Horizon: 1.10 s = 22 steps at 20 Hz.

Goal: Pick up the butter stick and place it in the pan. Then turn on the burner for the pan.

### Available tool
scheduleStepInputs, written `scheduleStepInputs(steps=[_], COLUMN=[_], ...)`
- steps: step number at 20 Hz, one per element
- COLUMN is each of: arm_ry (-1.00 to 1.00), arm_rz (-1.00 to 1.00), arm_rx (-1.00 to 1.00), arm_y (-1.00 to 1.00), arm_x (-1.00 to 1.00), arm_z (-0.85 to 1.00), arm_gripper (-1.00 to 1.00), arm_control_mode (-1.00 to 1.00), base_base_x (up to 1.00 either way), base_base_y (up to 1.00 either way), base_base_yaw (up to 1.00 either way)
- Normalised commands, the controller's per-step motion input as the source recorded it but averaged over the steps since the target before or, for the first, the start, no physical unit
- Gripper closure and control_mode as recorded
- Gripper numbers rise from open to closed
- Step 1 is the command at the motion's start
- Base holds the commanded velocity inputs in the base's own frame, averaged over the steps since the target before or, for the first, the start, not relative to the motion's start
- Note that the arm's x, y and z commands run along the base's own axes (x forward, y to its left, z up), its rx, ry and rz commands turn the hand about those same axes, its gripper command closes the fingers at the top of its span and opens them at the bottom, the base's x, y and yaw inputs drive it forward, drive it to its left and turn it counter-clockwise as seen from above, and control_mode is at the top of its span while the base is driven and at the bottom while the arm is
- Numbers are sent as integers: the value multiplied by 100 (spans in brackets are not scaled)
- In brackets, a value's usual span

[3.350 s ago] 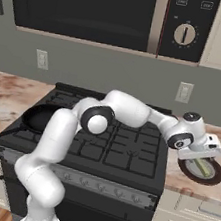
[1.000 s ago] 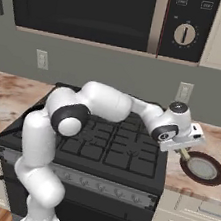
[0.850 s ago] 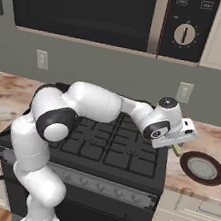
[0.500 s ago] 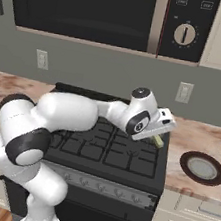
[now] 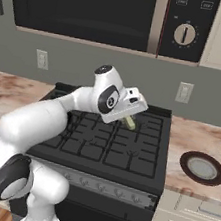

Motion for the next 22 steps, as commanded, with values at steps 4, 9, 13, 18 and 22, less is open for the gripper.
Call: scheduleStepInputs(steps=[4, 9, 13, 18, 22], arm_ry=[5, 7, 2, 1, 0], arm_rz=[0, 6, 11, 1, 0], arm_rx=[2, 6, 7, 7, 0], arm_y=[100, 87, 81, 97, 100], arm_x=[0, -18, -20, 1, 9], arm_z=[24, -2, -8, 0, -1], arm_gripper=[100, 100, 100, 100, 100], arm_control_mode=[-100, -100, -100, -100, -100], base_base_x=[0, 0, 0, 0, 0], base_base_y=[0, 0, 0, 0, 0], base_base_yaw=[0, 0, 0, 0, 0])
